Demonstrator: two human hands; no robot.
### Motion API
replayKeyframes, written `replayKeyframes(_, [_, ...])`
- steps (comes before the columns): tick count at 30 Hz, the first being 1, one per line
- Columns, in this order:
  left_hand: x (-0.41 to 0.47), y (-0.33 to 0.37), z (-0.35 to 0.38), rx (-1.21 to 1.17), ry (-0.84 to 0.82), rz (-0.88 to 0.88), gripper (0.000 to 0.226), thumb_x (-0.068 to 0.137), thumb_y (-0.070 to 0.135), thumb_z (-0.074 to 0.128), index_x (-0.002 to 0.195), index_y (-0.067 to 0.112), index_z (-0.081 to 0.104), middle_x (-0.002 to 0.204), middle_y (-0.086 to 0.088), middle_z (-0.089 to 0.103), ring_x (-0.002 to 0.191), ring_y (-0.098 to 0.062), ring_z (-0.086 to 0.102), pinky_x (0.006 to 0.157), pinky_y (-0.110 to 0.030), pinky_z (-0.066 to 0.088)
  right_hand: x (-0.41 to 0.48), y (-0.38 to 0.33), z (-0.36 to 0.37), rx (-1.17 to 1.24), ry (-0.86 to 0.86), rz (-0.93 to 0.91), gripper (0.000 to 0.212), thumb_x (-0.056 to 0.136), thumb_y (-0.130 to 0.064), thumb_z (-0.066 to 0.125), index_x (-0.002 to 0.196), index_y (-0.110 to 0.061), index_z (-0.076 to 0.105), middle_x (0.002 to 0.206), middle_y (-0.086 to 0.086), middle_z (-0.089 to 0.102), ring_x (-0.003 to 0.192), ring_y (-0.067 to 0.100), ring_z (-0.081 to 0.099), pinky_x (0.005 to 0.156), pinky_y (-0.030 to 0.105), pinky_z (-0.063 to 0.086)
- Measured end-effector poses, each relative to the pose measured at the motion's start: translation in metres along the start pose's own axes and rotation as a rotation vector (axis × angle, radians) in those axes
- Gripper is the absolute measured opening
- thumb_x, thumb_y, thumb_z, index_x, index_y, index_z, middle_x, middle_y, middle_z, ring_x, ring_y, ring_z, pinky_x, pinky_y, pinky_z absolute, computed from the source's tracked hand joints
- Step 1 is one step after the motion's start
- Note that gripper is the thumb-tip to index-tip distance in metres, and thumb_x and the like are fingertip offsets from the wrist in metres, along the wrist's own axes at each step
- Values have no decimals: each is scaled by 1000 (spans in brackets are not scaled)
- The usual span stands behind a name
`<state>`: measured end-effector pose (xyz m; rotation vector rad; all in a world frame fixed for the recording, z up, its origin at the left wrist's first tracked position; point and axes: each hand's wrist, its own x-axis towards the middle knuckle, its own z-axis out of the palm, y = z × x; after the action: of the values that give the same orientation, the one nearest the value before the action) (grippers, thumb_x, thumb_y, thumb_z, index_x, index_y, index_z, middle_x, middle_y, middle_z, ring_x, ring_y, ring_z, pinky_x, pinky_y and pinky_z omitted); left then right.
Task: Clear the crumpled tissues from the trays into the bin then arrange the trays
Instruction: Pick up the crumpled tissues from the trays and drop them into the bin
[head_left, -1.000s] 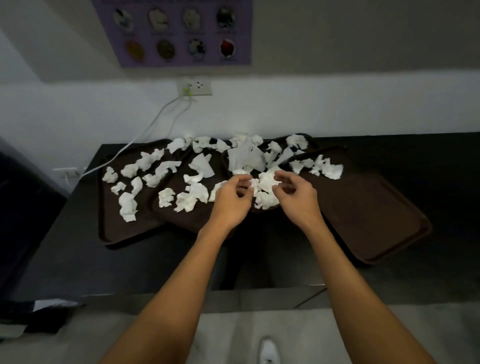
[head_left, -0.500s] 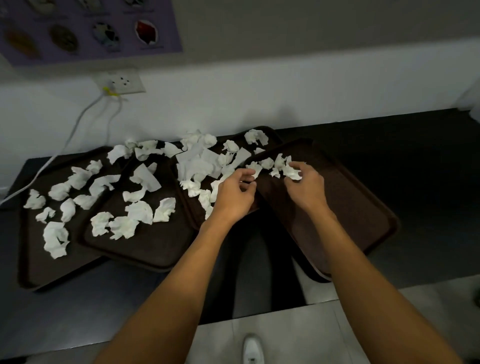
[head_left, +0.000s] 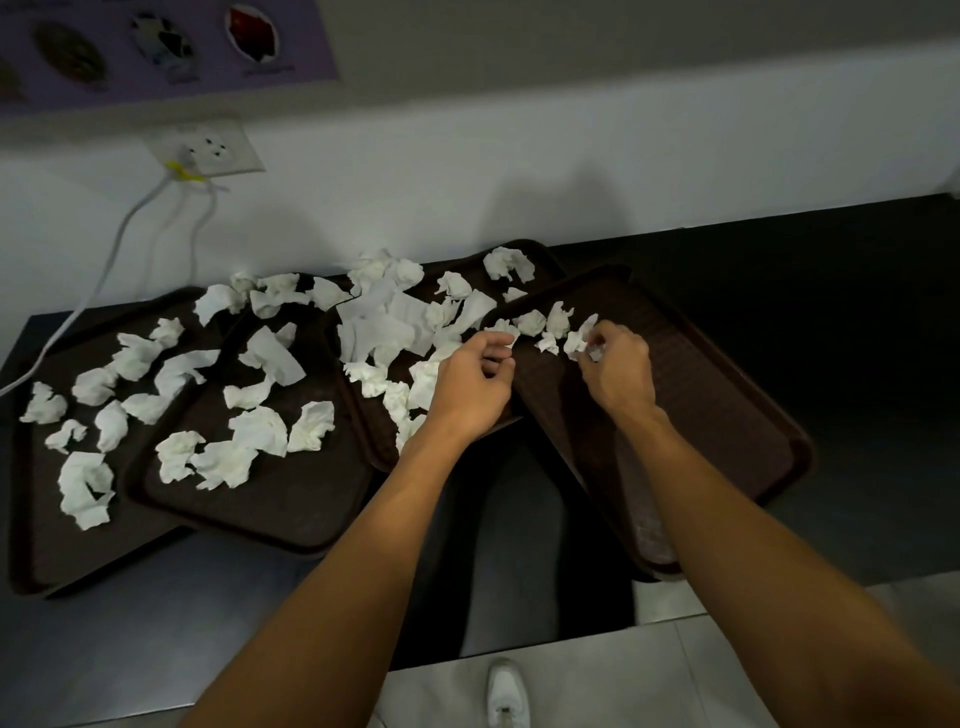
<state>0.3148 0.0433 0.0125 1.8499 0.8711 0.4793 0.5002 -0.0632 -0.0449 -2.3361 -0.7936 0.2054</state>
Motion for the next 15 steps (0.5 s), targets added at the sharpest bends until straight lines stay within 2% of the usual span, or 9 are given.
replayKeyframes(2, [2, -2, 3, -2, -4, 0, 28, 97, 15, 64, 123, 23, 66, 108, 10, 68, 95, -4, 65, 81, -10, 48, -5, 3, -3, 56, 38, 28, 19, 87, -15, 77, 102, -17, 66, 103, 3, 66, 95, 24, 64, 81, 45, 60])
replayKeyframes(4, [4, -3, 6, -6, -10, 0, 27, 96, 15, 64, 123, 23, 67, 107, 10, 68, 95, -5, 65, 82, -11, 49, -12, 5, -7, 83, 73, 44, 16, 88, -17, 75, 102, -17, 66, 101, 2, 66, 94, 23, 65, 78, 43, 60])
replayKeyframes(7, [7, -3, 11, -8, -22, 4, 27, 97, 15, 63, 122, 22, 67, 108, 10, 68, 95, -5, 65, 83, -12, 50, -22, 7, -16, 90, 136, 37, 19, 87, -24, 77, 103, -20, 67, 106, -1, 62, 105, 19, 57, 85, 37, 55])
replayKeyframes(10, [10, -2, 16, -7, -31, 6, 27, 97, 15, 63, 122, 23, 67, 109, 11, 68, 95, -4, 66, 81, -11, 50, -32, 10, -23, 43, 108, 4, 21, 86, -23, 77, 105, -19, 68, 114, -1, 61, 112, 17, 51, 92, 37, 52])
replayKeyframes(12, [13, -2, 20, 6, -31, 13, 27, 97, 15, 63, 122, 23, 67, 109, 12, 68, 94, -4, 66, 79, -11, 50, -35, 13, -26, -20, 44, -29, 29, 84, -18, 77, 111, -18, 66, 122, 1, 60, 116, 19, 49, 97, 41, 51])
replayKeyframes(15, [21, 0, 26, 55, -26, 44, 27, 96, 11, 62, 120, 22, 69, 110, 11, 66, 90, -3, 66, 74, -9, 50, -35, 11, -28, -34, -57, -80, 54, 83, -20, 76, 133, -21, 56, 138, 2, 53, 126, 22, 45, 107, 44, 45])
